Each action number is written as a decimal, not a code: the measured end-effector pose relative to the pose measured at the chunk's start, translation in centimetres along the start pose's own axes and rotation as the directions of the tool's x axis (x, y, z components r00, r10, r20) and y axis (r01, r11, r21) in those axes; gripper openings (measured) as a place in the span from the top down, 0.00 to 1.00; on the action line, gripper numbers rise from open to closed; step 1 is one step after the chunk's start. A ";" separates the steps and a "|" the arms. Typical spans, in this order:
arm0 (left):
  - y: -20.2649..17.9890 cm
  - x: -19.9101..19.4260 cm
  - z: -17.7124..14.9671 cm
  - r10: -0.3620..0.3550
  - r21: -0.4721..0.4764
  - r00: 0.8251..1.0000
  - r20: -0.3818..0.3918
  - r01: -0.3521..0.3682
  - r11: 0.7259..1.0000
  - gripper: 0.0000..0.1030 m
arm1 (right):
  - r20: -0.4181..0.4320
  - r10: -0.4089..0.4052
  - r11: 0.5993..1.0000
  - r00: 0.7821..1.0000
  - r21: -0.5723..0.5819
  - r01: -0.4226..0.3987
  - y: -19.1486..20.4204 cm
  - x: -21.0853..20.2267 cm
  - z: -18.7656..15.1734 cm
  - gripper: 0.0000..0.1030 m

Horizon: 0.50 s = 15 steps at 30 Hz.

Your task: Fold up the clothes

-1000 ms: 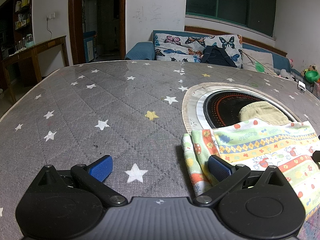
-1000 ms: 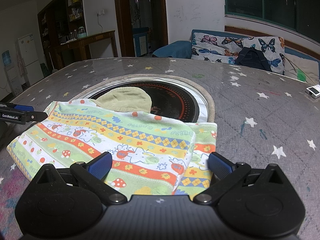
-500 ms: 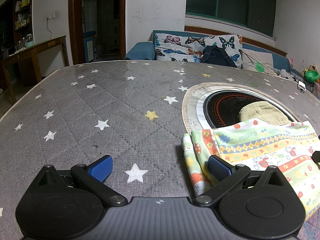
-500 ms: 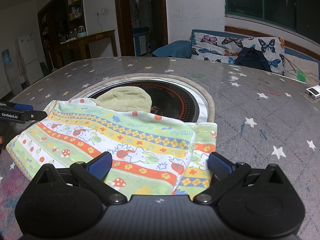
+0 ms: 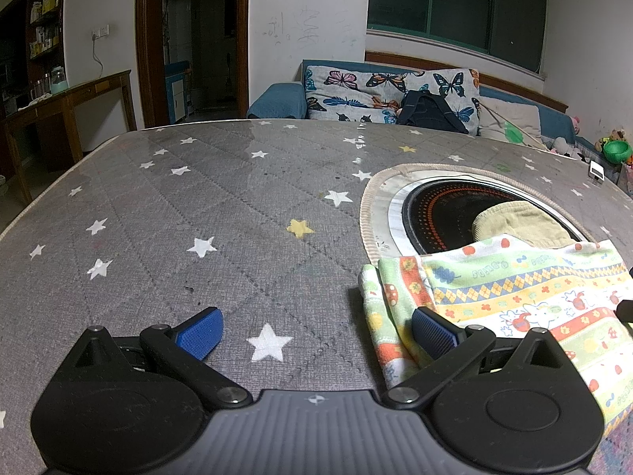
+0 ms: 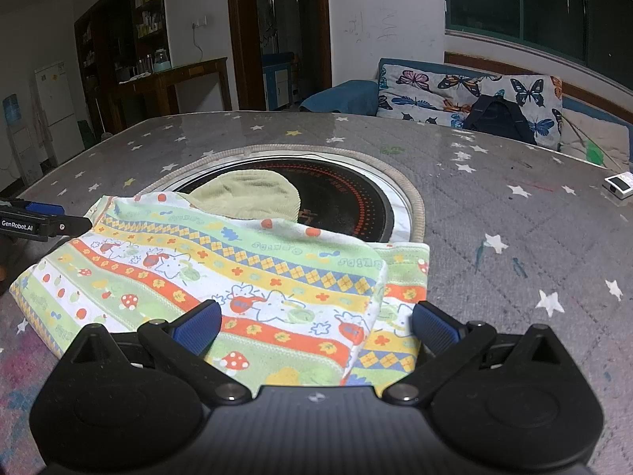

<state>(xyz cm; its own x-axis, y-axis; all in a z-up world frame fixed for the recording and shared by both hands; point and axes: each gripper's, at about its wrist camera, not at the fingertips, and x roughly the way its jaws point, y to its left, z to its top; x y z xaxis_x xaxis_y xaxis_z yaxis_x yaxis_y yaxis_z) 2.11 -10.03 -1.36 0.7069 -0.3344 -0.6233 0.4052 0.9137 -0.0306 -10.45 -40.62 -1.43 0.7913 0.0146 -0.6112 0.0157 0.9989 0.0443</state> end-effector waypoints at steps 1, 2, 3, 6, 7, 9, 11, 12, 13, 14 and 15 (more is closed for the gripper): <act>0.0 0.0 0.0 0.000 0.000 1.000 0.000 0.000 1.000 0.00 | 0.000 0.000 1.000 1.000 0.000 0.000 0.1 0.0 0.0 0.00; 0.0 0.0 0.0 0.000 0.000 1.000 0.000 0.000 1.000 0.00 | -0.001 0.000 1.000 1.000 0.000 0.000 0.1 0.1 0.0 0.00; 0.0 0.0 0.0 0.000 0.000 1.000 0.000 0.000 1.000 0.00 | -0.001 0.001 1.000 1.000 0.001 -0.001 0.1 0.1 0.0 0.00; 0.0 0.0 0.0 0.000 0.001 1.000 0.000 0.000 1.000 0.00 | -0.001 0.003 1.000 1.000 0.003 -0.003 0.2 0.1 0.0 0.00; 0.0 0.0 0.0 0.001 0.001 1.000 -0.001 -0.001 1.000 0.00 | -0.001 0.003 1.000 1.000 0.004 -0.003 0.2 0.1 0.0 0.00; -0.1 0.1 0.0 0.002 0.003 1.000 -0.001 -0.002 1.000 0.00 | -0.001 0.004 1.000 1.000 0.004 -0.004 0.1 0.0 0.0 0.00; -0.1 0.0 0.0 0.008 -0.006 1.000 -0.003 -0.008 1.000 0.00 | -0.001 0.004 1.000 1.000 0.005 -0.004 0.1 0.0 0.0 0.00; -0.1 -0.1 0.0 0.012 -0.009 1.000 -0.005 -0.012 1.000 0.00 | -0.001 0.004 1.000 1.000 0.005 -0.004 0.1 0.0 0.0 0.00; -0.2 -0.2 -0.1 0.016 -0.009 1.000 -0.005 -0.016 1.000 0.00 | -0.001 0.004 1.000 1.000 0.005 -0.004 0.1 0.0 0.0 0.00; -0.3 -0.2 -0.1 0.017 -0.009 1.000 -0.004 -0.017 1.000 0.00 | -0.001 0.004 1.000 1.000 0.005 -0.004 0.1 0.0 0.0 0.00; -0.2 -0.3 -0.1 0.015 -0.012 1.000 -0.005 -0.015 1.000 0.00 | -0.001 0.004 1.000 1.000 0.005 -0.004 0.0 0.0 0.0 0.00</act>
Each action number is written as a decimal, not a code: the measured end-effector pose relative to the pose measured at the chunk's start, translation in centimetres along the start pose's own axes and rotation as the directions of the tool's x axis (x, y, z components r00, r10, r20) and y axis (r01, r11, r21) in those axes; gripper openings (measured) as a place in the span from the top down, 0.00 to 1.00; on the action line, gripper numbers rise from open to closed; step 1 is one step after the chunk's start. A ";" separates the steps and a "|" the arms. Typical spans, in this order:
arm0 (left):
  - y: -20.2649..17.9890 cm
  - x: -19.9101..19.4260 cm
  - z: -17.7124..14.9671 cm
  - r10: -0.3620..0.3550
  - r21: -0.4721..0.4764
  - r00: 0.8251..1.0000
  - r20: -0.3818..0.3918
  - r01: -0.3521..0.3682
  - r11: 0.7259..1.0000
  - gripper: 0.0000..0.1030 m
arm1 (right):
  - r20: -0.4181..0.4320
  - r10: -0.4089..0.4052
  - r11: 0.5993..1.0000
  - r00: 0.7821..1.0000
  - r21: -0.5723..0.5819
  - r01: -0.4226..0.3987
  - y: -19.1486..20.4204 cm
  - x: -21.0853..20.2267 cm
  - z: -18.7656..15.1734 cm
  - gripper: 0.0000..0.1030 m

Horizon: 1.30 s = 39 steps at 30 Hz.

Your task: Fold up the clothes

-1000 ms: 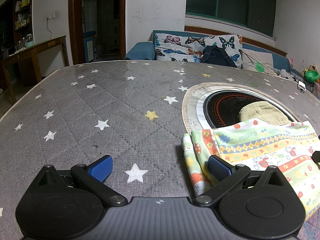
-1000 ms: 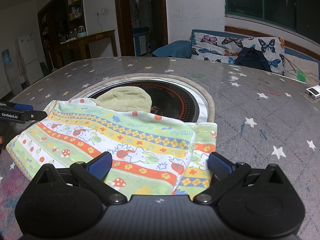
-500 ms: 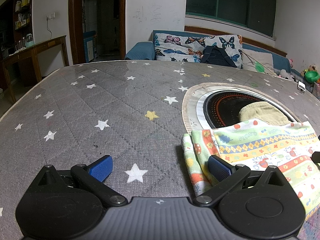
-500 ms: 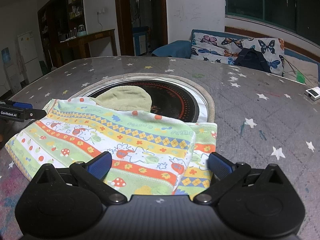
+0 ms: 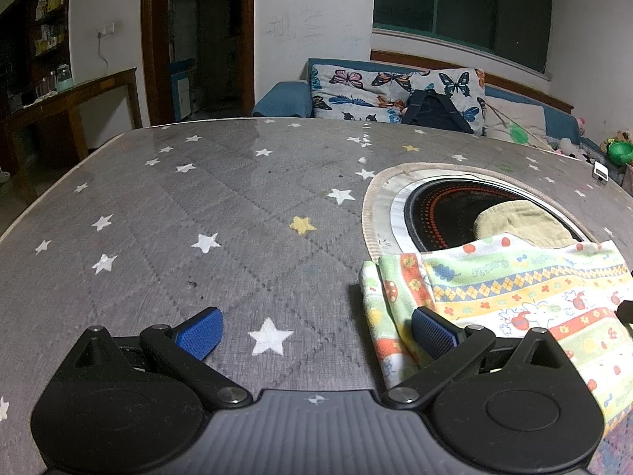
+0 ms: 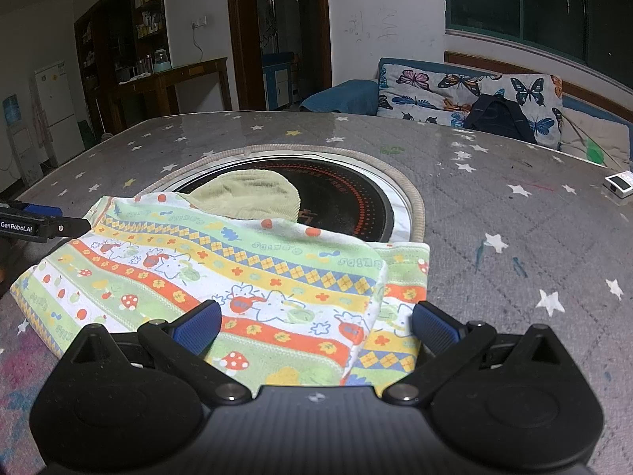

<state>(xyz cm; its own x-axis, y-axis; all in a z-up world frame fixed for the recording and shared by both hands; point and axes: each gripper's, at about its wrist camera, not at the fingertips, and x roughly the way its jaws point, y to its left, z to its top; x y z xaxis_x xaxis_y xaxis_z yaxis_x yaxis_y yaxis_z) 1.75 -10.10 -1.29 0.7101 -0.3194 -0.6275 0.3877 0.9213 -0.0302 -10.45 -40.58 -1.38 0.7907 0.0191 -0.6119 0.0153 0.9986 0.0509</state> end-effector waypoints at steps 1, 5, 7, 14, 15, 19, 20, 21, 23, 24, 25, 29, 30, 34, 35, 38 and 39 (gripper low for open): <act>0.0 0.0 0.0 -0.002 -0.002 1.000 0.000 0.002 1.000 0.00 | 0.000 0.000 1.000 1.000 0.000 0.000 0.0 0.0 0.0 0.00; 0.1 -0.1 0.0 -0.005 -0.004 1.000 -0.004 0.005 1.000 0.00 | 0.000 0.000 1.000 1.000 0.000 0.000 -0.1 0.0 0.0 0.00; 0.2 -0.2 0.0 -0.008 -0.010 1.000 -0.008 0.008 1.000 0.00 | 0.000 0.000 1.000 1.000 0.000 0.000 -0.1 0.0 0.0 0.00; 0.6 -0.8 0.1 -0.021 -0.026 1.000 -0.024 0.020 0.999 0.00 | 0.000 0.001 1.000 1.000 0.001 -0.001 -0.2 0.0 0.0 0.00; 0.6 -0.9 0.1 -0.020 -0.033 0.999 -0.028 0.019 0.999 0.00 | 0.000 0.001 1.000 1.000 0.001 -0.001 -0.2 0.0 0.0 0.00; 0.8 -1.5 0.1 -0.026 -0.063 0.999 -0.040 0.024 0.998 0.00 | 0.000 0.001 1.000 1.000 0.001 -0.001 -0.2 0.0 0.0 0.00; 0.9 -1.7 0.0 -0.026 -0.069 0.999 -0.036 0.024 0.997 0.00 | 0.000 0.001 1.000 1.000 0.001 -0.001 -0.2 0.0 0.0 0.00; 0.9 -2.0 0.0 -0.022 -0.071 0.999 -0.030 0.020 0.997 0.00 | 0.000 0.001 1.000 1.000 0.001 -0.001 -0.2 0.0 0.0 0.00; 0.9 -2.6 -0.1 -0.010 -0.073 1.000 -0.018 0.009 0.997 0.00 | 0.000 0.001 1.000 1.000 0.001 -0.001 -0.2 0.0 0.0 0.00; 1.0 -2.8 -0.1 -0.008 -0.075 1.000 -0.014 0.007 0.997 0.00 | 0.000 0.001 1.000 1.000 0.001 -0.001 -0.2 0.0 0.0 0.00; 1.0 -3.1 -0.1 -0.006 -0.077 1.000 -0.010 0.005 0.997 0.00 | 0.000 0.001 1.000 1.000 0.001 -0.001 -0.2 0.0 0.0 0.00; 0.6 -4.1 -0.2 0.002 -0.064 1.000 0.012 -0.001 0.998 0.00 | 0.000 0.001 1.000 1.000 0.001 -0.001 -0.2 0.0 0.0 0.00; 0.5 -4.4 -0.2 0.002 -0.063 1.000 0.020 0.000 0.998 0.00 | 0.000 0.001 1.000 1.000 0.001 -0.001 -0.3 0.0 0.0 0.00; -0.2 -5.3 0.0 -0.016 -0.055 0.999 0.044 0.019 0.998 0.00 | 0.000 0.001 1.000 1.000 0.001 -0.001 -0.3 0.0 0.0 0.00; -0.4 -5.6 0.0 -0.021 -0.054 0.999 0.049 0.024 0.998 0.00 | 0.000 0.001 1.000 1.000 0.001 -0.001 -0.3 0.0 0.0 0.00; -0.8 -6.2 0.3 -0.032 -0.047 0.997 0.064 0.035 0.998 0.00 | 0.000 0.001 1.000 1.000 0.002 -0.001 -0.3 0.0 0.0 0.00; -1.0 -6.4 0.3 -0.031 -0.042 0.997 0.069 0.034 0.999 0.00 | 0.000 0.001 1.000 1.000 0.002 -0.001 -0.3 0.0 0.0 0.00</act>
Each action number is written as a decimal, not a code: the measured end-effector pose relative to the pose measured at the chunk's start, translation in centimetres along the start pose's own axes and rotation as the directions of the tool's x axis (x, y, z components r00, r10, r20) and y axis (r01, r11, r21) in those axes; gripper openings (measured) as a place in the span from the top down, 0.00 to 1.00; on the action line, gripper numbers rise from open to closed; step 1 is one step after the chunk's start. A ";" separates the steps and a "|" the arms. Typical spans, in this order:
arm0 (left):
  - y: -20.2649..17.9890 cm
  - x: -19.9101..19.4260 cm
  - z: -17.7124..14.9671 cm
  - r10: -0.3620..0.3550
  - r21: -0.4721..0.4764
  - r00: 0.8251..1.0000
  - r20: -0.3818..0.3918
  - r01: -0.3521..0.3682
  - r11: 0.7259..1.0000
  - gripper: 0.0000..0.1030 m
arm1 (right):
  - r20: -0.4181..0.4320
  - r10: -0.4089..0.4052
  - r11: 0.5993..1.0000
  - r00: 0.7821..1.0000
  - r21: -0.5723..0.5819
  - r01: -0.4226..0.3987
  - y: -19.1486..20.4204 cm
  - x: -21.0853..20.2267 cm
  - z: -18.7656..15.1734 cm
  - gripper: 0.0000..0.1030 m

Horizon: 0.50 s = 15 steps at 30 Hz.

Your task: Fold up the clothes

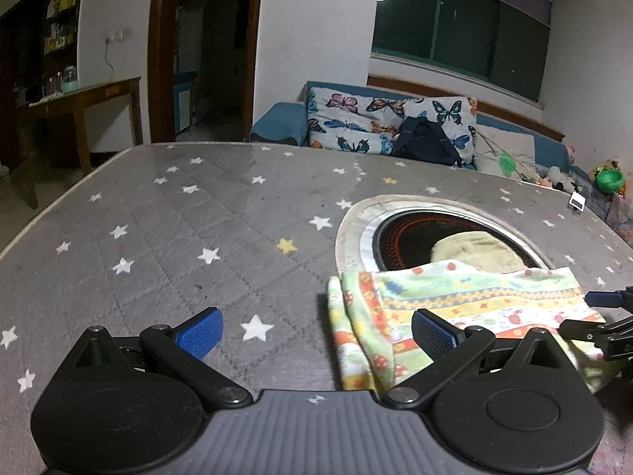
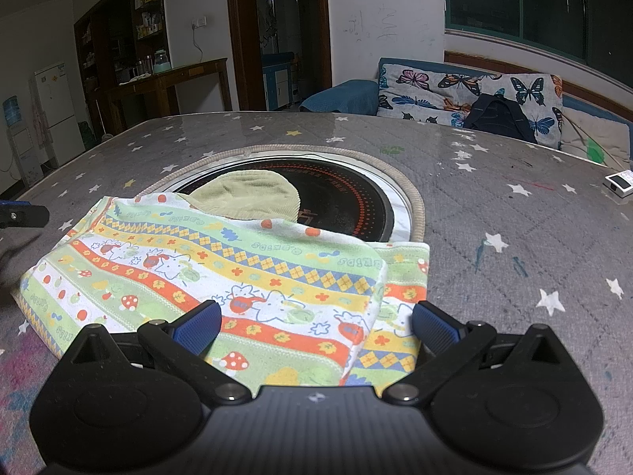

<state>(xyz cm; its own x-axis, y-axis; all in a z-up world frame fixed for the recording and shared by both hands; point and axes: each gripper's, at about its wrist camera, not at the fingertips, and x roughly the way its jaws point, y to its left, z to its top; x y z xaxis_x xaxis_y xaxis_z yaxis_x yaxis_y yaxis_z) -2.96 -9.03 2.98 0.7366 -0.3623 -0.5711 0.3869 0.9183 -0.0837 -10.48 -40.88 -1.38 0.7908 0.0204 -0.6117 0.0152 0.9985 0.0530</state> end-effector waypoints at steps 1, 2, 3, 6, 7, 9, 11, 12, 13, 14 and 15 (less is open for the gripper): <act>-0.2 -0.1 0.1 0.002 0.009 1.000 0.005 -0.002 1.000 0.00 | 0.000 0.000 1.000 1.000 0.000 0.000 0.0 0.0 0.0 0.00; -0.4 -0.3 0.1 0.004 0.018 1.000 0.009 -0.004 1.000 0.00 | 0.000 0.000 1.000 1.000 0.000 0.000 0.0 0.0 0.0 0.00; -0.6 -0.3 0.2 0.004 0.028 1.000 0.011 -0.005 1.000 0.00 | 0.000 0.000 1.000 1.000 0.000 0.000 0.0 0.0 0.0 0.00; -1.2 -0.5 0.2 0.014 0.056 1.000 0.018 -0.015 0.998 0.00 | 0.000 0.000 1.000 1.000 0.000 0.000 0.0 0.0 0.0 0.00; -1.4 -0.5 0.2 0.013 0.062 1.000 0.019 -0.014 0.998 0.00 | 0.000 0.000 1.000 1.000 0.000 0.000 0.0 0.0 0.0 0.00; -1.7 -0.5 0.2 0.000 0.068 1.000 0.016 -0.001 0.998 0.00 | 0.000 0.000 1.000 1.000 0.000 0.000 0.0 0.0 0.0 0.00; -2.0 -0.5 0.2 -0.015 0.070 1.000 0.010 0.015 0.997 0.00 | 0.000 0.000 1.000 1.000 0.000 0.000 0.0 0.0 0.0 0.00; -2.1 -0.5 0.2 -0.021 0.072 1.000 0.008 0.020 0.997 0.00 | 0.000 0.000 1.000 1.000 0.000 0.000 0.0 0.0 0.0 0.00; -2.3 -0.5 0.2 -0.023 0.075 1.000 0.008 0.022 0.997 0.00 | 0.000 0.000 1.000 1.000 0.000 0.000 0.0 0.0 0.0 0.00; -2.4 -0.5 0.1 -0.025 0.081 1.000 0.008 0.024 0.996 0.00 | 0.000 0.000 1.000 1.000 0.000 0.000 0.0 0.0 0.0 0.00; -2.6 -0.5 0.1 -0.029 0.086 1.000 0.008 0.029 0.996 0.00 | 0.000 0.000 1.000 1.000 0.000 0.000 0.0 0.0 0.0 0.00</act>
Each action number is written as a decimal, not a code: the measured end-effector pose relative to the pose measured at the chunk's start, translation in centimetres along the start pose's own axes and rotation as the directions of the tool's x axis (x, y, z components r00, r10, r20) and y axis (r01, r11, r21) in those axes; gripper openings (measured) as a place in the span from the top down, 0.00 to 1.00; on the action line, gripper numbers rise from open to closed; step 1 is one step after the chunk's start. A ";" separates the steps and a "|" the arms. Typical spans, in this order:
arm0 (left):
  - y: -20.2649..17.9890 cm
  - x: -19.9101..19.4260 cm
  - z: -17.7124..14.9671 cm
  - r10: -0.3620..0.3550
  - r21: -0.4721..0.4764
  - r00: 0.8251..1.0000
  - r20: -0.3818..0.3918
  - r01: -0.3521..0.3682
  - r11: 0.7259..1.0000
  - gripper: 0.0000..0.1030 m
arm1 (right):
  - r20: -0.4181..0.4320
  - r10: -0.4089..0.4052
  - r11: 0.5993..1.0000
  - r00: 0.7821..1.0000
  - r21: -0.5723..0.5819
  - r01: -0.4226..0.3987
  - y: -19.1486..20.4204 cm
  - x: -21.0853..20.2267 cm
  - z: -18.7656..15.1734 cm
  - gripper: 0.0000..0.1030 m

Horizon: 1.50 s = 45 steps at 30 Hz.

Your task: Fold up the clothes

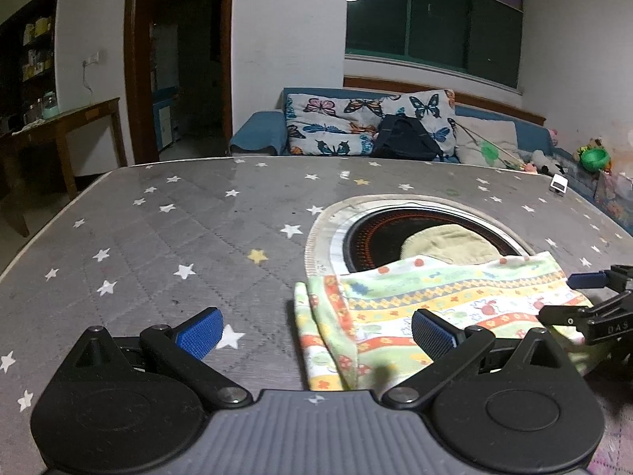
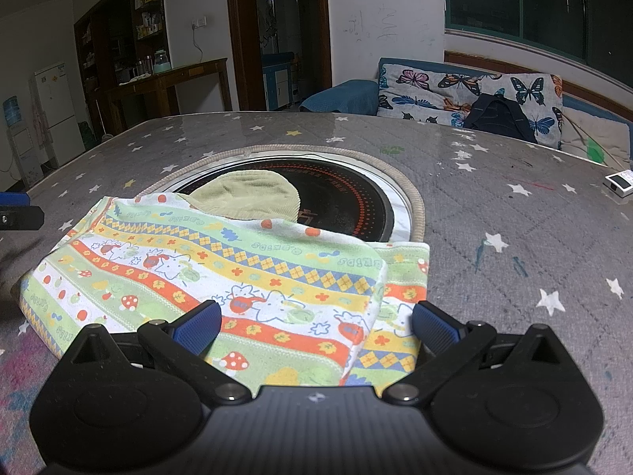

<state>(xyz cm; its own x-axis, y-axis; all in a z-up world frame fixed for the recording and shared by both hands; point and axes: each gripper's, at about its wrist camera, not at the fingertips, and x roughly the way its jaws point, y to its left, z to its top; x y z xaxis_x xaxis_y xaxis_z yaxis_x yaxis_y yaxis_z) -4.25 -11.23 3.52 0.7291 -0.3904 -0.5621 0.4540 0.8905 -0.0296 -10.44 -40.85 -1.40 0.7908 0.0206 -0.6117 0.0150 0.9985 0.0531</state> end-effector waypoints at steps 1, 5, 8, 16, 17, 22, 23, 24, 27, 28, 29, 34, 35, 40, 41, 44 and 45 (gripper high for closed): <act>-0.1 0.0 0.0 -0.004 0.005 1.000 0.000 0.004 1.000 0.00 | 0.000 0.000 1.000 1.000 0.000 0.000 0.0 0.0 0.0 0.00; -0.4 0.1 -0.2 -0.017 0.010 1.000 -0.008 0.017 1.000 0.00 | 0.000 0.000 1.000 1.000 0.000 0.000 0.0 0.0 0.0 0.00; -0.4 0.1 -0.3 -0.024 0.012 1.000 -0.011 0.024 1.000 0.00 | 0.000 0.000 1.000 1.000 0.000 0.000 0.0 0.0 0.0 0.00; -0.5 0.1 -0.4 -0.041 0.011 0.999 -0.023 0.041 0.999 0.00 | 0.000 0.000 1.000 1.000 0.000 0.000 0.0 0.0 0.0 0.00; -0.5 0.2 -0.4 -0.044 0.010 0.999 -0.026 0.045 0.999 0.00 | 0.000 0.000 1.000 1.000 0.000 0.000 0.0 0.0 0.0 0.00; -0.3 0.7 -0.7 -0.051 0.002 0.997 -0.052 0.051 0.999 0.00 | 0.000 0.000 1.000 1.000 0.000 0.000 0.0 0.0 0.0 0.00; -0.3 0.8 -0.7 -0.050 -0.002 0.997 -0.057 0.050 0.999 0.00 | 0.000 0.000 1.000 1.000 0.000 0.000 0.0 0.0 0.0 0.00; -0.2 0.9 -0.7 -0.050 -0.007 0.997 -0.063 0.050 0.999 0.00 | 0.000 0.000 1.000 1.000 0.000 0.000 0.0 0.0 0.0 0.00; -0.2 1.2 -0.8 -0.049 -0.021 0.996 -0.080 0.047 0.999 0.00 | 0.000 0.000 1.000 1.000 0.000 0.000 0.0 0.0 0.0 0.00; -0.2 1.2 -0.9 -0.046 -0.019 0.995 -0.085 0.044 0.999 0.00 | 0.000 0.000 1.000 1.000 0.000 0.000 0.0 0.0 0.0 0.00; -0.3 1.2 -0.9 -0.043 -0.018 0.995 -0.089 0.041 0.999 0.00 | 0.000 0.000 1.000 1.000 0.000 0.000 0.0 0.0 0.0 0.00; -0.6 1.5 -0.9 -0.038 -0.019 0.993 -0.110 0.036 0.999 0.00 | 0.000 0.000 1.000 1.000 0.000 0.000 0.0 0.0 0.0 0.00; -0.7 1.5 -1.0 -0.038 -0.018 0.993 -0.114 0.036 0.999 0.00 | 0.000 0.000 1.000 1.000 0.000 0.000 0.0 0.0 0.0 0.00; -1.2 1.6 -1.1 -0.039 -0.018 0.991 -0.129 0.037 0.999 0.00 | 0.000 0.000 1.000 1.000 0.000 0.000 0.0 0.0 0.0 0.00; -1.2 1.6 -1.2 -0.039 -0.019 0.991 -0.131 0.037 0.999 0.00 | 0.000 0.000 1.000 1.000 0.000 0.000 0.0 0.0 0.0 0.00; -1.4 1.6 -1.3 -0.042 -0.022 0.990 -0.138 0.039 0.999 0.00 | 0.000 0.000 1.000 1.000 0.000 0.000 0.0 0.0 0.0 0.00; -1.5 1.7 -1.3 -0.046 -0.024 0.989 -0.141 0.043 0.999 0.00 | 0.000 0.000 1.000 1.000 0.000 0.000 0.0 0.0 0.0 0.00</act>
<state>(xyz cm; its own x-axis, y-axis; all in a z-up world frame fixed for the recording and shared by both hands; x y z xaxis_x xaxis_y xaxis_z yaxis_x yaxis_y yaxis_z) -4.37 -12.88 1.56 0.6278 -0.3936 -0.6715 0.4725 0.8783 -0.0731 -10.44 -40.87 -1.41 0.7908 0.0205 -0.6118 0.0150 0.9985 0.0529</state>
